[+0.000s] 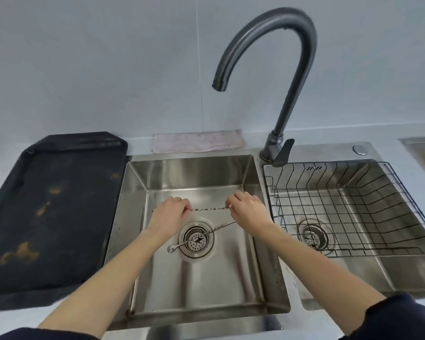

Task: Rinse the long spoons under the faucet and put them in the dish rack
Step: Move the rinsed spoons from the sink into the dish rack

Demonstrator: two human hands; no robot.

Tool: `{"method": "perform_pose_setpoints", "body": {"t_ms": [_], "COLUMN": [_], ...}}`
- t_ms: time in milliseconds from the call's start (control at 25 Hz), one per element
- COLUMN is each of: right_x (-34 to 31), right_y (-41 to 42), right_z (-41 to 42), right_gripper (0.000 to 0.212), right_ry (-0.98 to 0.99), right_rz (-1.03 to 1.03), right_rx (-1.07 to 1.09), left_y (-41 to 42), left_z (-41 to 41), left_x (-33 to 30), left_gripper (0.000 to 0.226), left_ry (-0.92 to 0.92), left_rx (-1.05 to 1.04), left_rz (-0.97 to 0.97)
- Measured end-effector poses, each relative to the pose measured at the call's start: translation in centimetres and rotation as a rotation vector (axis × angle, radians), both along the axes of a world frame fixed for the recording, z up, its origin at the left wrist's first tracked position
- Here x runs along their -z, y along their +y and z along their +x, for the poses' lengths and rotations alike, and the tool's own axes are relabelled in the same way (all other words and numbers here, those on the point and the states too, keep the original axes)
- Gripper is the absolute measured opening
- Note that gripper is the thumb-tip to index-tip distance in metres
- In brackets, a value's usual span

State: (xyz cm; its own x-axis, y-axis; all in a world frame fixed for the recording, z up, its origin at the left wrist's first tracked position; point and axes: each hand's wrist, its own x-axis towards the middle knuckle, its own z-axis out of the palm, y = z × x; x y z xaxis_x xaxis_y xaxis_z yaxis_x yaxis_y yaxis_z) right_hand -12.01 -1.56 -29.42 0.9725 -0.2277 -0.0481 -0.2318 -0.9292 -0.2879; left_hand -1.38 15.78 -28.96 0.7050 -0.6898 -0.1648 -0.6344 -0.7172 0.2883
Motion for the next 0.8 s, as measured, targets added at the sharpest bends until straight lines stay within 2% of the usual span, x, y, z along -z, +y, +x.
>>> {"method": "perform_pose_setpoints", "body": {"t_ms": [80,160,280,400,800], "right_x": [-1.3,-2.0,-3.2,-3.8,-4.2], "right_y": [-0.6,-1.6,-3.5,-6.4,-18.0], "right_z": [-1.0,-2.1,-3.9,-5.9,-13.1], "right_gripper": [0.013,0.018,0.015,0.019,0.013], "right_ry": [-0.123,-0.157,-0.183,-0.187,-0.165], "right_rz": [-0.036,-0.073,-0.063,-0.100,-0.149], "right_rx": [-0.008,-0.009,0.019,0.070,0.178], "left_y": [-0.6,-1.5,-3.6,-6.7,-19.4], "left_z": [-0.5,-1.3,-2.9,-4.4,-10.5], "left_x": [-1.5,-2.9,-4.4,-5.2,-5.2], "left_gripper": [0.023,0.023,0.022,0.024,0.023], "left_ry": [-0.067,-0.167,-0.260,-0.256,-0.165], "left_rx": [0.043,0.095,0.141,0.188,0.333], "left_rz": [-0.020,-0.036,-0.115,-0.098,-0.155]}}
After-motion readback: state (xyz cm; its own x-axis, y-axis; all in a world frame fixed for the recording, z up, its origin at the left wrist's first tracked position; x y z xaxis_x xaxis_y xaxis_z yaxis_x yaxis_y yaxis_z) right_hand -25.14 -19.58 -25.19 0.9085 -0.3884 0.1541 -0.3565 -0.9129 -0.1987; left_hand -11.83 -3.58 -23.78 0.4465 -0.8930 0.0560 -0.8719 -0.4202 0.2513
